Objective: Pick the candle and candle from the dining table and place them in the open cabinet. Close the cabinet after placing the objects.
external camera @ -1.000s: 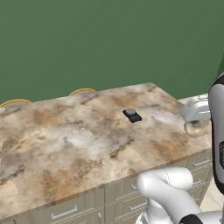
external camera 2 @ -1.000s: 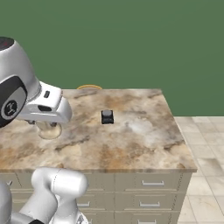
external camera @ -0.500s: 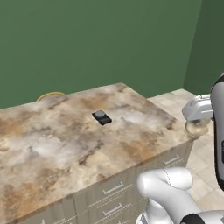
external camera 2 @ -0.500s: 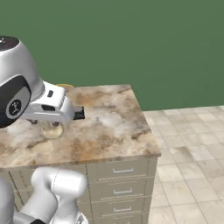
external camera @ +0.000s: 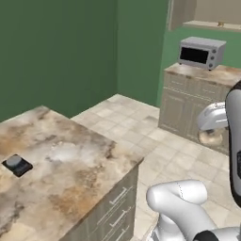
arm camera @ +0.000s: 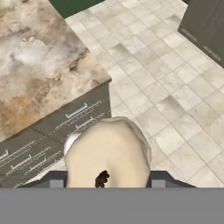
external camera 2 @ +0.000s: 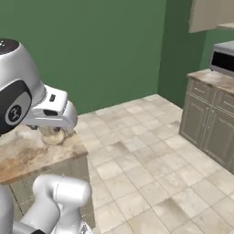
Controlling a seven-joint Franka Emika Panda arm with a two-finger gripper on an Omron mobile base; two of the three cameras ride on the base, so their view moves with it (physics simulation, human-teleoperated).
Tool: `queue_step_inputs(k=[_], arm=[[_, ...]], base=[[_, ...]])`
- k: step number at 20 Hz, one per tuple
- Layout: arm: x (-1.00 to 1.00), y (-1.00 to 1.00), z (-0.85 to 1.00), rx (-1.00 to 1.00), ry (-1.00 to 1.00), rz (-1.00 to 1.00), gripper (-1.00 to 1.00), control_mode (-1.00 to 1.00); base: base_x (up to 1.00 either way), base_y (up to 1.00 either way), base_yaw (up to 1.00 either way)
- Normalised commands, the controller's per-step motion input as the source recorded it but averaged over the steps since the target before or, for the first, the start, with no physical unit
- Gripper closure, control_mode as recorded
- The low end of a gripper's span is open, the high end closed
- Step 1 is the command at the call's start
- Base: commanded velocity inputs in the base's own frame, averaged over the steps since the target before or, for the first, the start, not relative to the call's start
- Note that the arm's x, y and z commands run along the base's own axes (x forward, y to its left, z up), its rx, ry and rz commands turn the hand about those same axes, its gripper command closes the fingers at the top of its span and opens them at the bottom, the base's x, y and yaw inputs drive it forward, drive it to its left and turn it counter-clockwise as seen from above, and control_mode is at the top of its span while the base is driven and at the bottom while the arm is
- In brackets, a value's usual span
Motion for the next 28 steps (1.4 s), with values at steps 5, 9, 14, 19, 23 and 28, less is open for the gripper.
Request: queue_step_inputs(k=[5,9,14,19,23,28], arm=[[0.0,0.0,0.0,0.0,0.0,0.0,1.0,1.0],[0.0,0.0,0.0,0.0,0.0,0.0,1.0,1.0],[0.0,0.0,0.0,0.0,0.0,0.0,1.0,1.0],[0.0,0.0,0.0,0.0,0.0,0.0,1.0,1.0],[0.0,0.0,0.0,0.0,0.0,0.0,1.0,1.0],[0.0,0.0,0.0,0.0,0.0,0.0,1.0,1.0]], base=[[0.57,-1.0,-0.43],[1.0,-0.42,-0.24],[1.0,-0.02,-0.27],[1.0,0.0,-0.28],[1.0,0.0,-0.32],[1.0,0.0,-0.34]])
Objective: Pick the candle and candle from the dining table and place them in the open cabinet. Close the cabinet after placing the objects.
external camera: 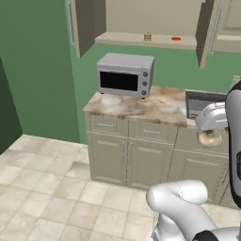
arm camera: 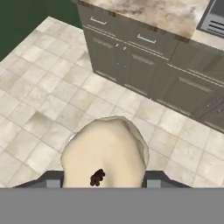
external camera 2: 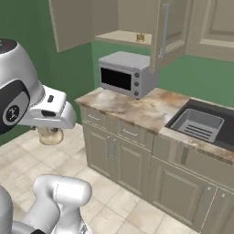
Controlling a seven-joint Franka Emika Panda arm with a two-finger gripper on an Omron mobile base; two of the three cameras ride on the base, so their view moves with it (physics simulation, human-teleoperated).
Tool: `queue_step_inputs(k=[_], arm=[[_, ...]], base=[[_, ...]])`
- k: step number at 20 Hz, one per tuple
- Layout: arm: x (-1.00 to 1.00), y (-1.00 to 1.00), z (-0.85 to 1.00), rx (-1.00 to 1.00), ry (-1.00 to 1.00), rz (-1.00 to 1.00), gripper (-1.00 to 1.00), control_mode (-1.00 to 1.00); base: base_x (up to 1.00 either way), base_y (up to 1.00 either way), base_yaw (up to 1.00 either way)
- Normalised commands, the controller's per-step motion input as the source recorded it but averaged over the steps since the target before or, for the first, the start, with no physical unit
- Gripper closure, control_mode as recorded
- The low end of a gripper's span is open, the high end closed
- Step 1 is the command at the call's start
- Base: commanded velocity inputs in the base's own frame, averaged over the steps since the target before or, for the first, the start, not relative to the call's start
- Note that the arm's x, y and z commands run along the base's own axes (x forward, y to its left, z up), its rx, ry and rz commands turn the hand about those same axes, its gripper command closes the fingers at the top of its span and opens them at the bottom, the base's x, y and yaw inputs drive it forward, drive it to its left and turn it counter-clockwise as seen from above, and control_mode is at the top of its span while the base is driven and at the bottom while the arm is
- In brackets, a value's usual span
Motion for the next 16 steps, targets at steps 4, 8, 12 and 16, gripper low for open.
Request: queue_step_inputs(k=[4,8,12,16], arm=[[0.0,0.0,0.0,0.0,0.0,0.0,1.0,1.0],[0.0,0.0,0.0,0.0,0.0,0.0,1.0,1.0],[0.0,0.0,0.0,0.0,0.0,0.0,1.0,1.0],[0.0,0.0,0.0,0.0,0.0,0.0,1.0,1.0]], base=[[1.0,0.0,-0.32],[1.0,0.01,-0.31],[0.99,0.07,-0.31],[0.61,0.05,-0.19]])
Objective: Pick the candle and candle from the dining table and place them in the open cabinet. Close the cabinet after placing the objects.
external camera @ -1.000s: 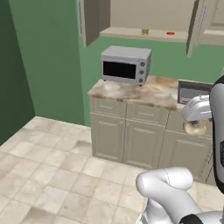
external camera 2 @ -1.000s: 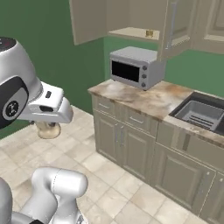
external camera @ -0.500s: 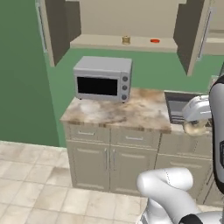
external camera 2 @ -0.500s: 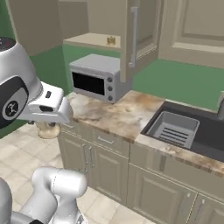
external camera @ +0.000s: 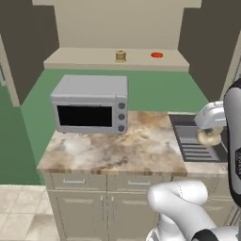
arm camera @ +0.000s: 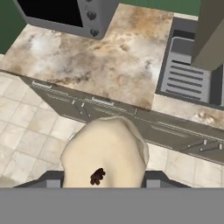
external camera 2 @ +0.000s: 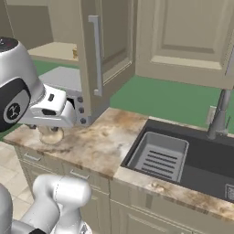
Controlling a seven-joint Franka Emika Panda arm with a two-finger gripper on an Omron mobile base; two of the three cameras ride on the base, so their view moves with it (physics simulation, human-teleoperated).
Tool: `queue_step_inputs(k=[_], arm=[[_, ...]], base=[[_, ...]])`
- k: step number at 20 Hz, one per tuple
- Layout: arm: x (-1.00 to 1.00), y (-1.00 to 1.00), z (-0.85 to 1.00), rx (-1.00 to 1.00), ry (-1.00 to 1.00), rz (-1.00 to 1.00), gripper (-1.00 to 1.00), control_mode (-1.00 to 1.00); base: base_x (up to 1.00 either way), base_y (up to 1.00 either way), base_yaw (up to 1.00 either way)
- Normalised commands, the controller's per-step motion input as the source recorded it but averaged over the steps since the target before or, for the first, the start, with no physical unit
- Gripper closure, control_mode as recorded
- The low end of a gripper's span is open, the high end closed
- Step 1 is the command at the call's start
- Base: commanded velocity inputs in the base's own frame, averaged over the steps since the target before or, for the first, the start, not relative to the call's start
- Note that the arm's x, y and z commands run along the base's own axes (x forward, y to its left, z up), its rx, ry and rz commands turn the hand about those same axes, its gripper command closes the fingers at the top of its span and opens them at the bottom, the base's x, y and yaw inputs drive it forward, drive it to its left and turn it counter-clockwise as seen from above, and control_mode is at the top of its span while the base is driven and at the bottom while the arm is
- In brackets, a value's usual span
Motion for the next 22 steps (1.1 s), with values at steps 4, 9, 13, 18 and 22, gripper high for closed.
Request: queue_step_inputs(k=[4,9,13,18,22], arm=[[0.0,0.0,0.0,0.0,0.0,0.0,1.0,1.0],[0.0,0.0,0.0,0.0,0.0,0.0,1.0,1.0],[0.0,0.0,0.0,0.0,0.0,0.0,1.0,1.0],[0.0,0.0,0.0,0.0,0.0,0.0,1.0,1.0],[0.0,0.0,0.0,0.0,0.0,0.0,1.0,1.0]], base=[[0.3,0.29,-0.12],[0.03,0.43,-0.07],[0.05,0.32,-0.04],[0.3,0.33,-0.1],[0.15,0.44,-0.1]])
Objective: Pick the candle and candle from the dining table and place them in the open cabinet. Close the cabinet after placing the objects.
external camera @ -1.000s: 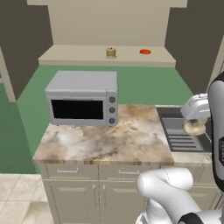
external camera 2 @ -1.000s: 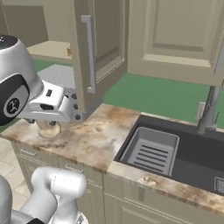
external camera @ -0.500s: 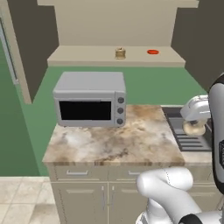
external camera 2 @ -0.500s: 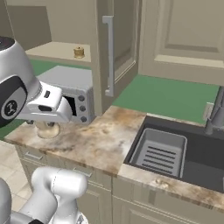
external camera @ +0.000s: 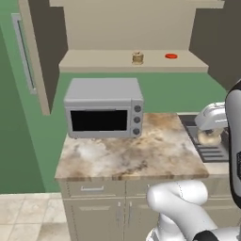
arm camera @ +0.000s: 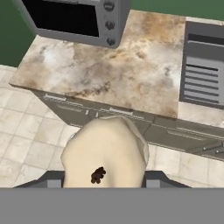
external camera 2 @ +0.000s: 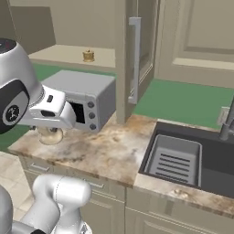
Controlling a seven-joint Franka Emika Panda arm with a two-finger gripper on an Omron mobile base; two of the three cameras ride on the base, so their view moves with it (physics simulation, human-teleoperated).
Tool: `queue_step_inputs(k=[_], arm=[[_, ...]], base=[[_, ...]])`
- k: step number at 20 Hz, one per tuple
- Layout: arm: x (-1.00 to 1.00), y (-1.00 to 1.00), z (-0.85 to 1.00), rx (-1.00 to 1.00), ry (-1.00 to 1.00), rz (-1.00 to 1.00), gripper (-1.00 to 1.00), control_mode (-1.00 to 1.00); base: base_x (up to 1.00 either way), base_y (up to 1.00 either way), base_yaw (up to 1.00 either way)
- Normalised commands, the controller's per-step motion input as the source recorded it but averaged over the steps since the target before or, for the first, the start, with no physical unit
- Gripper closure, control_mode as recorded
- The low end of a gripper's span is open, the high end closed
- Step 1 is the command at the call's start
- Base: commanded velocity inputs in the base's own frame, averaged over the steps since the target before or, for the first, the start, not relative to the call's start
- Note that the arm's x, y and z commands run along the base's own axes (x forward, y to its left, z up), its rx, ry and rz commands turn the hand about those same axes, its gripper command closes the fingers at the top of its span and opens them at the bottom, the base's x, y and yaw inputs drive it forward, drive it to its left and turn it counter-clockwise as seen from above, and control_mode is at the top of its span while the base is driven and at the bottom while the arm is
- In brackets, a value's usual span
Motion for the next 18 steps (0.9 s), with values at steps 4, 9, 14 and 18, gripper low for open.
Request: queue_step_inputs(k=[4,9,14,18], arm=[[0.0,0.0,0.0,0.0,0.0,0.0,1.0,1.0],[0.0,0.0,0.0,0.0,0.0,0.0,1.0,1.0],[0.0,0.0,0.0,0.0,0.0,0.0,1.0,1.0],[0.0,0.0,0.0,0.0,0.0,0.0,1.0,1.0]], base=[[0.22,0.47,-0.1],[0.81,0.37,-0.13],[0.98,0.12,-0.24],[0.4,0.04,-0.17]])
